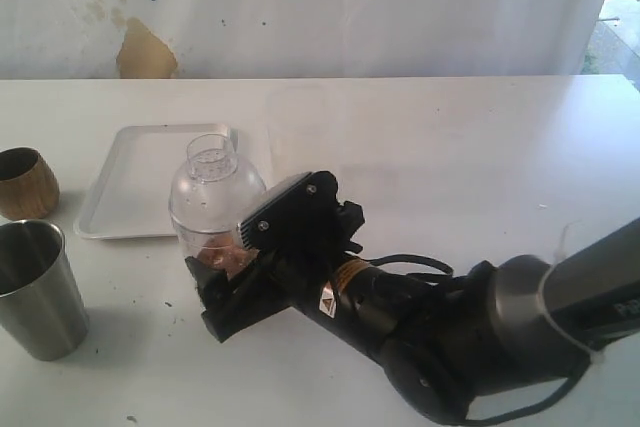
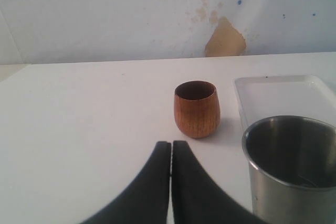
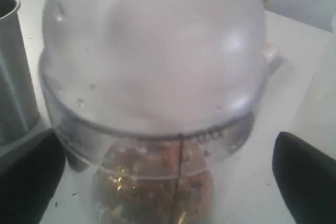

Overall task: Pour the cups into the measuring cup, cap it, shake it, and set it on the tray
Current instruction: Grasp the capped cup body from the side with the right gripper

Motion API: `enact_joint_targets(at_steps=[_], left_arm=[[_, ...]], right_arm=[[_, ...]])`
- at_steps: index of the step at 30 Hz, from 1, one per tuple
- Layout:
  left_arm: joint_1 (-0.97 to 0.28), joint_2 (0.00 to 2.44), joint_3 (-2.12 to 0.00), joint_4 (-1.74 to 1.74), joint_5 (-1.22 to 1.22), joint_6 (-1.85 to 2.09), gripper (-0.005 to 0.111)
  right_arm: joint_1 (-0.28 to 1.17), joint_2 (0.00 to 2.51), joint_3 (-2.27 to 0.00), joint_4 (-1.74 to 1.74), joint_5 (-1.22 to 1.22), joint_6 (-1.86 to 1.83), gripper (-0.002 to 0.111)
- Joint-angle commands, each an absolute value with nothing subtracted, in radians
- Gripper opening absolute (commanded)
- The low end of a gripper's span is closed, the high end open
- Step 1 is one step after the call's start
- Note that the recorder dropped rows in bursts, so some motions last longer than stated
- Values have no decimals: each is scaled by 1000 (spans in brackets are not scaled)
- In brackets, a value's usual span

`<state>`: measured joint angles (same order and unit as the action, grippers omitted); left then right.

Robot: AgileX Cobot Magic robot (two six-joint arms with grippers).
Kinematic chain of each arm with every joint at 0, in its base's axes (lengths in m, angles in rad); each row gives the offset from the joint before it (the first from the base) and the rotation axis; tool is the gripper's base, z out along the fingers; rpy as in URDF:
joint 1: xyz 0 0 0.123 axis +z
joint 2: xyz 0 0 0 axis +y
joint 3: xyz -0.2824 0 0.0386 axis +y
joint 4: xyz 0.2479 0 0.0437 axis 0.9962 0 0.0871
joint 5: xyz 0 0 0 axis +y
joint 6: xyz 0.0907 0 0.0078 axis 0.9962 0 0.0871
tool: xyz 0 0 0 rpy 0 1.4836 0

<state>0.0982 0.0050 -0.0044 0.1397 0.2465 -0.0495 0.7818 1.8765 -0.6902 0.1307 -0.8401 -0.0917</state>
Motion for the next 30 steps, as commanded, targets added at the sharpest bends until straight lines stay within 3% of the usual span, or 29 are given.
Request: enact_joint_targets(at_steps=[1,8,10,12,13,18,21,30], left_arm=[[98,0,0,136,240,-48,1],[98,0,0,136,240,-48,1],[98,0,0,136,240,-48,1],[98,0,0,136,240,-48,1],[98,0,0,136,240,-48,1],[98,0,0,136,240,-48,1],[98,0,0,136,240,-48,1],[98,0,0,136,240,-48,1]], right_arm=[[776,1927,-761,126,-822,-107,105],[776,1956,-825,127,-785,-91,105],[776,1956,-825,127,-764,-91,100],[776,1956,-825,127,-766,-79,84],[776,1956,-825,127,-773,-75,70],[776,1956,-825,142,-779,-75,19],[776,1956,-825,142,-773,-75,1],[776,1956,-825,142,-784,-74,0]])
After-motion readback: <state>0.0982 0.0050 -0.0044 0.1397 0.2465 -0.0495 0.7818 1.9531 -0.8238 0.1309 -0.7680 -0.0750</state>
